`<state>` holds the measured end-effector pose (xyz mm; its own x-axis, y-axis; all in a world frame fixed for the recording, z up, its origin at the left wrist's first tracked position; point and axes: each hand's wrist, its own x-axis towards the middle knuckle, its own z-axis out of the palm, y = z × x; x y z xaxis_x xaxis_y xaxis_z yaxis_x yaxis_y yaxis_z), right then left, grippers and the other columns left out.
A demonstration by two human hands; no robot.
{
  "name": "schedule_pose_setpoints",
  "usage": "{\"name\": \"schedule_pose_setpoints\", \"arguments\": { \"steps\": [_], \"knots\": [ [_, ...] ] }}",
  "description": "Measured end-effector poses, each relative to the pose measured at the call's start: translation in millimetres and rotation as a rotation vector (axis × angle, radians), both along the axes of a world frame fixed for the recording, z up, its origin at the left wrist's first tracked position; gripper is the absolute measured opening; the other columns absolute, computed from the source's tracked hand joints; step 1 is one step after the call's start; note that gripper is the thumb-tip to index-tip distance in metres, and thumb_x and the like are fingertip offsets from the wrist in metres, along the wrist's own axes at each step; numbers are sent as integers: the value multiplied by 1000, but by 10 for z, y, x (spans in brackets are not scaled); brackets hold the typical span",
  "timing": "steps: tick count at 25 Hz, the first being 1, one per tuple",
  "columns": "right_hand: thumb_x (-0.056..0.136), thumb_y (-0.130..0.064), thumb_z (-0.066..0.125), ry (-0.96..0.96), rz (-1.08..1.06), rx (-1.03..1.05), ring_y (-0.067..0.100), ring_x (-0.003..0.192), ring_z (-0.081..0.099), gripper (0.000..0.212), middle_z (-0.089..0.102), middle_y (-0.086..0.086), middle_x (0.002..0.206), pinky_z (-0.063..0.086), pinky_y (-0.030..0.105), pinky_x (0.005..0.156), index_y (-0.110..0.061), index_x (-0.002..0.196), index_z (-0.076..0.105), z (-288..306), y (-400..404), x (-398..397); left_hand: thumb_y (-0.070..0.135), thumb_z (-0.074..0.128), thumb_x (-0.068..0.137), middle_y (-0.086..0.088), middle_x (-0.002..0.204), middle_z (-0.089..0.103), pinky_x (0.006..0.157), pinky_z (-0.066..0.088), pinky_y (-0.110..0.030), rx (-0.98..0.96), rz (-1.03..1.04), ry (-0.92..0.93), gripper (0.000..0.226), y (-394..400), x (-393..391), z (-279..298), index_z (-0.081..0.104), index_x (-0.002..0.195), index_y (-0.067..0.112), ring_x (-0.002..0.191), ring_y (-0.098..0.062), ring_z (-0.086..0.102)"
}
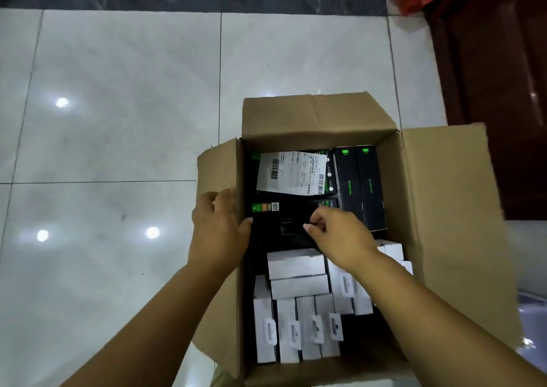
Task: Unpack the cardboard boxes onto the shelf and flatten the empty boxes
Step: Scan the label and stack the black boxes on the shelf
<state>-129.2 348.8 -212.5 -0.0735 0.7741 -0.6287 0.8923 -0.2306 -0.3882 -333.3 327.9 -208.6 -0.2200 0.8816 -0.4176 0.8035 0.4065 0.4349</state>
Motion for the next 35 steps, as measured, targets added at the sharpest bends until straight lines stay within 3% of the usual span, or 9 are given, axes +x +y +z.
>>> {"name": "schedule_pose_setpoints", "arguments": {
  "steps": [5, 9, 15, 20, 28, 35],
  "knots": [
    [95, -36, 57, -77, 69, 70, 23, 123, 43, 40, 51, 3, 129, 44, 37, 97, -18, 130, 52, -445, 123, -59, 29, 54, 95, -10, 150, 22, 111, 31, -39, -14, -9, 9, 67, 98, 5, -415, 17, 149, 13, 137, -28, 24],
    [92, -43, 58, -239, 204, 108, 25, 132, 29, 57, 37, 2, 142, 33, 41, 104, -19, 141, 41, -629, 237, -77, 24, 48, 97, -13, 147, 27, 108, 36, -50, 30, -4, 2, 61, 79, 38, -615, 19, 149, 12, 132, -32, 31],
    [86, -47, 65, -320, 258, 62, 25, 132, 24, 66, 27, 3, 144, 31, 47, 102, -19, 140, 38, -765, 213, -107, 19, 48, 97, -15, 145, 31, 108, 35, -50, 82, 27, -17, 59, 61, 82, -716, 21, 149, 11, 129, -33, 34],
    [76, -49, 74, -253, 181, 72, 24, 125, 32, 64, 41, 3, 131, 26, 45, 98, -25, 125, 41, -703, 248, -86, 16, 50, 96, -19, 142, 34, 105, 36, -50, 92, 15, -14, 59, 75, 95, -726, 24, 148, 7, 126, -36, 37],
    [76, -47, 75, -285, 272, 113, 22, 118, 39, 56, 53, -4, 121, 27, 40, 89, -25, 115, 41, -538, 208, -16, 19, 48, 97, -19, 146, 29, 106, 34, -47, 43, -20, 3, 61, 77, 79, -660, 18, 149, 8, 129, -37, 34],
    [79, -44, 74, -306, 269, 100, 22, 126, 29, 72, 40, -6, 136, 26, 41, 96, -30, 140, 39, -442, 141, 70, 30, 46, 98, -11, 150, 23, 110, 32, -46, -63, -42, -60, 67, 99, -1, -502, 9, 152, 15, 135, -33, 27]
  ]
}}
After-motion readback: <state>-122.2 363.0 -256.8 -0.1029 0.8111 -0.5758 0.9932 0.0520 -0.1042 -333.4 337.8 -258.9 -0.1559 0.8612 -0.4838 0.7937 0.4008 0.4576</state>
